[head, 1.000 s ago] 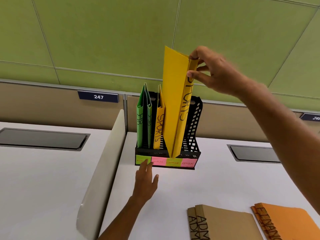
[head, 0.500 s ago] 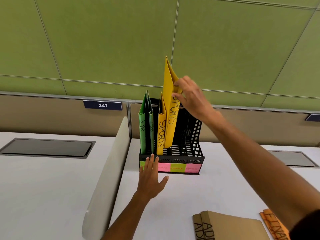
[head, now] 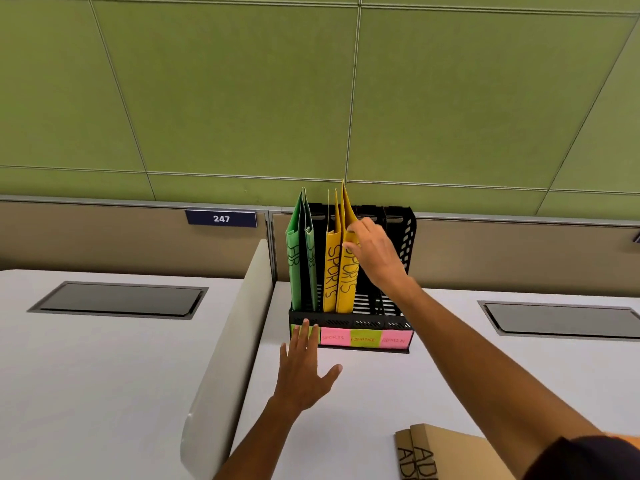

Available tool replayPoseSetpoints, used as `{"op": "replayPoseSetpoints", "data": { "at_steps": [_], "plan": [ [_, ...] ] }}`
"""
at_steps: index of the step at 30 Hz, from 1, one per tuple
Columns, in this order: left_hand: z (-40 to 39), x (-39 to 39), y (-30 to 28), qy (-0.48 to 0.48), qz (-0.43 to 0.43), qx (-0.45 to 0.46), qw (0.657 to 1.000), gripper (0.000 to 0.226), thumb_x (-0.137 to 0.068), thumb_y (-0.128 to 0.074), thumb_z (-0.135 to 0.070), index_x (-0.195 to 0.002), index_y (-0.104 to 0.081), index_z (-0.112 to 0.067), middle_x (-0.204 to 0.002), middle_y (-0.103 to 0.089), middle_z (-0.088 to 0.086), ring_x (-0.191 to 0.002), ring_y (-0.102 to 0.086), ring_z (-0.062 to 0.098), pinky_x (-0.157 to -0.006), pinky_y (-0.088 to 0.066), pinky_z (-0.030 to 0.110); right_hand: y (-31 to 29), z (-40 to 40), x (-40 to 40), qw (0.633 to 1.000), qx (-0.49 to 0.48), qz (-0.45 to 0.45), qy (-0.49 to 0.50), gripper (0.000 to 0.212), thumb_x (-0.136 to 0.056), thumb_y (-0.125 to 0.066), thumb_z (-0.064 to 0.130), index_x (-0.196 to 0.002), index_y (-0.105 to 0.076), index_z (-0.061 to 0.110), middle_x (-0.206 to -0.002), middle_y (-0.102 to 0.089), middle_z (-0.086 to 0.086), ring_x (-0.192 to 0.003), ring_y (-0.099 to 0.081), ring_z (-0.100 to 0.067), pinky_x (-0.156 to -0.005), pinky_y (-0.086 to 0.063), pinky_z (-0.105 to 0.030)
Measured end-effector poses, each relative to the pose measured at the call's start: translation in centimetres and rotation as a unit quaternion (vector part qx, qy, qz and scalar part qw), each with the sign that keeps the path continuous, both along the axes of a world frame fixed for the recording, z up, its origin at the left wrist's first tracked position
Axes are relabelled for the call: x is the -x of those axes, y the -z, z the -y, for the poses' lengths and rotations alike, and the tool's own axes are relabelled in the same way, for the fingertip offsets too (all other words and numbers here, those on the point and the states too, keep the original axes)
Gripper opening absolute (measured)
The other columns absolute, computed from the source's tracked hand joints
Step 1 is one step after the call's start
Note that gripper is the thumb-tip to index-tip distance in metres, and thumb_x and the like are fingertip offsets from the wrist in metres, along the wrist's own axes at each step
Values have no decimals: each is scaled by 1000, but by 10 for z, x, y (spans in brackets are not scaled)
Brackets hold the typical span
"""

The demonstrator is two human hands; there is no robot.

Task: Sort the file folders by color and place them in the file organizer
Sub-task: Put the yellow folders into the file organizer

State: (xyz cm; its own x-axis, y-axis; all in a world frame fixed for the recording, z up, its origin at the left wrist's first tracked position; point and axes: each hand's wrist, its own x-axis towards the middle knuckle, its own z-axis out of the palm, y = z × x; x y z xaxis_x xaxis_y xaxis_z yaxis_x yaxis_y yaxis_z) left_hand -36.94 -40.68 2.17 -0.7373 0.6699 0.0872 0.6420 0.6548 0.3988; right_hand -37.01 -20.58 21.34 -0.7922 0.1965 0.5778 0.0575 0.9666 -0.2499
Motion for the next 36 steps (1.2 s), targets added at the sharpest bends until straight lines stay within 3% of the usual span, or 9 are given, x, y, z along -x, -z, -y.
{"op": "replayPoseSetpoints", "data": {
  "at_steps": [3,6,11,17,25,31,36],
  "plan": [
    [1,-4,-3,-7,1,-2,1000,107,-70,-9,-90,-154,5,-25,-161,16,-3,-149,13,19,-119,-3,50,14,1,-2,999,23,35,17,30,-93,-59,23,-120,-54,11,-114,-52,-4,-96,-51,-19,-80,-43,-27],
    [1,-10,-8,-14,6,-10,1000,109,-67,-3,-92,-154,5,-26,-162,15,-4,-149,13,18,-119,-2,50,20,2,-7,998,37,48,17,44,-93,-59,19,-134,-46,12,-128,-48,-4,-105,-52,-20,-90,-48,-32],
    [-4,-27,-13,-20,13,-14,1000,108,-69,-6,-91,-154,4,-25,-162,15,-5,-149,14,17,-119,0,50,40,1,-32,998,36,53,-13,75,-91,-62,17,-152,-20,16,-158,-18,-1,-125,-44,-22,-99,-46,-37],
    [-18,-62,-15,-25,20,-15,999,111,-66,-2,-92,-154,4,-24,-162,11,-3,-149,11,18,-119,-1,50,95,-11,-90,997,12,82,2,80,-90,-58,43,-153,-15,18,-161,-15,-4,-143,-25,-24,-112,-33,-43],
    [-38,-123,2,-43,30,6,999,118,-59,7,-95,-154,3,-25,-162,11,-1,-149,12,20,-120,-2,51,173,-23,-181,986,66,143,52,81,-87,-24,72,-153,-17,24,-160,-16,-4,-145,-21,-29,-114,-21,-51],
    [-49,-171,20,-56,40,31,997,114,-61,6,-94,-154,6,-28,-161,16,-3,-149,15,19,-119,0,50,210,-35,-235,978,88,173,75,85,-83,-12,79,-153,-9,30,-162,-1,0,-148,-6,-26,-115,-4,-49],
    [-48,-209,27,-35,46,56,997,112,-62,5,-94,-153,11,-28,-158,23,-5,-147,20,18,-118,4,48,232,-37,-279,969,90,202,107,82,-86,-19,76,-153,0,33,-161,7,1,-148,1,-27,-114,0,-49]
  ]
}}
